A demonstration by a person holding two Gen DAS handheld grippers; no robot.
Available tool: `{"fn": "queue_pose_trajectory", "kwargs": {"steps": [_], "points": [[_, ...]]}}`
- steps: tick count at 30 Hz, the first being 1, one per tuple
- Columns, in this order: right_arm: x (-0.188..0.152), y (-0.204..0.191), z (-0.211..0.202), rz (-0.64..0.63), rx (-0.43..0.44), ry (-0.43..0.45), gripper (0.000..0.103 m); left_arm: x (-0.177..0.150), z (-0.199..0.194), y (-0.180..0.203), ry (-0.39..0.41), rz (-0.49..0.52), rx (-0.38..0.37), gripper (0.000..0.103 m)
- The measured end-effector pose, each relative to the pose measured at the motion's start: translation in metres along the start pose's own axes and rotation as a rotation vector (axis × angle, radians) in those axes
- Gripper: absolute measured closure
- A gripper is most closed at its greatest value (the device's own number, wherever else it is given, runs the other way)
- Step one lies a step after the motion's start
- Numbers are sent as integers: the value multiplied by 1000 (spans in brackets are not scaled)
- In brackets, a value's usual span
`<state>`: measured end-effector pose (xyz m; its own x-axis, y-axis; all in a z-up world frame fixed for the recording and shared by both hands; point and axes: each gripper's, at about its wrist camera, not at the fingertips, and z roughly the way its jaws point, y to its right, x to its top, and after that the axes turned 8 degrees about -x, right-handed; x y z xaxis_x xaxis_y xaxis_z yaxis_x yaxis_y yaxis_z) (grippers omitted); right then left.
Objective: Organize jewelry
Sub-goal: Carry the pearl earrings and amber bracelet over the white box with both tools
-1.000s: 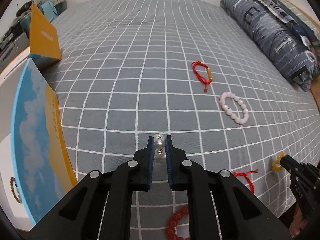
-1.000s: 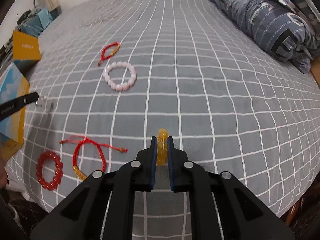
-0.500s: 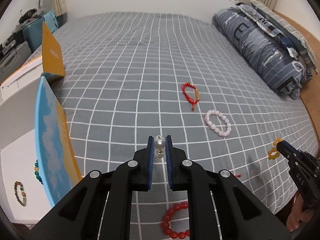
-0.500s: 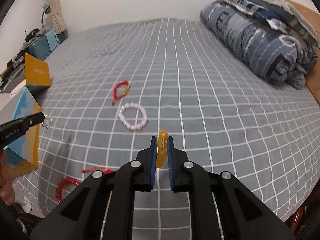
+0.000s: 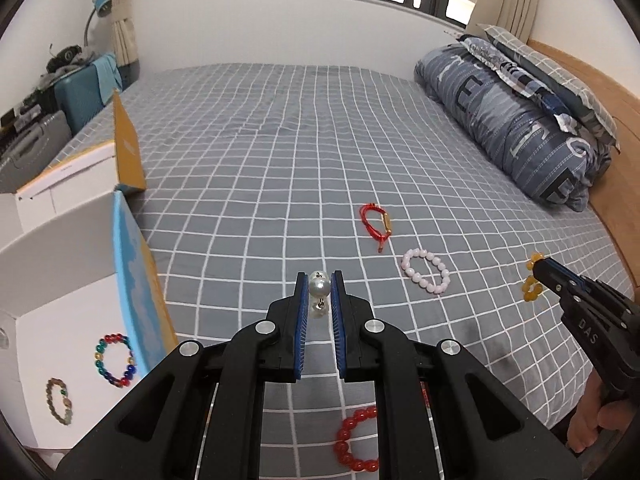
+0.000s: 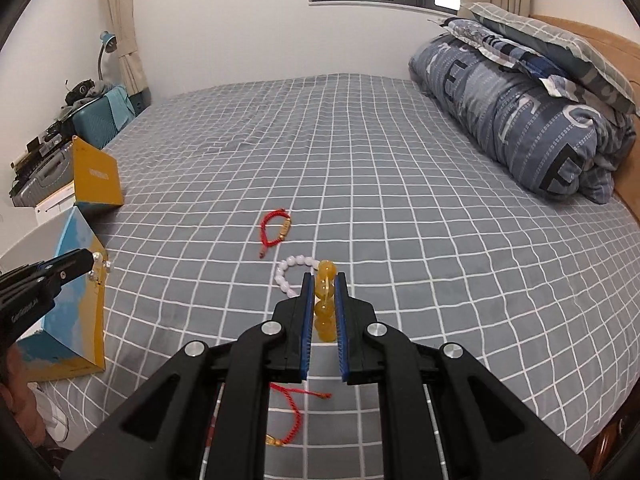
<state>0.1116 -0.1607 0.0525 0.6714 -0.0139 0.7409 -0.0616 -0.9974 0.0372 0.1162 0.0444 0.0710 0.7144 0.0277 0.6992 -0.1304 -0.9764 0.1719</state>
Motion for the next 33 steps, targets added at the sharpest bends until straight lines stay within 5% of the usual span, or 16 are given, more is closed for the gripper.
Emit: {"fn": "queue_pose_trajectory", "kwargs": {"steps": [16, 33], "points": [[25, -85, -9, -88, 43, 7, 94, 0, -57, -43, 109, -35, 105, 92], [30, -204, -32, -196, 207, 22, 94, -20, -121, -153, 139, -165, 269, 92]]}}
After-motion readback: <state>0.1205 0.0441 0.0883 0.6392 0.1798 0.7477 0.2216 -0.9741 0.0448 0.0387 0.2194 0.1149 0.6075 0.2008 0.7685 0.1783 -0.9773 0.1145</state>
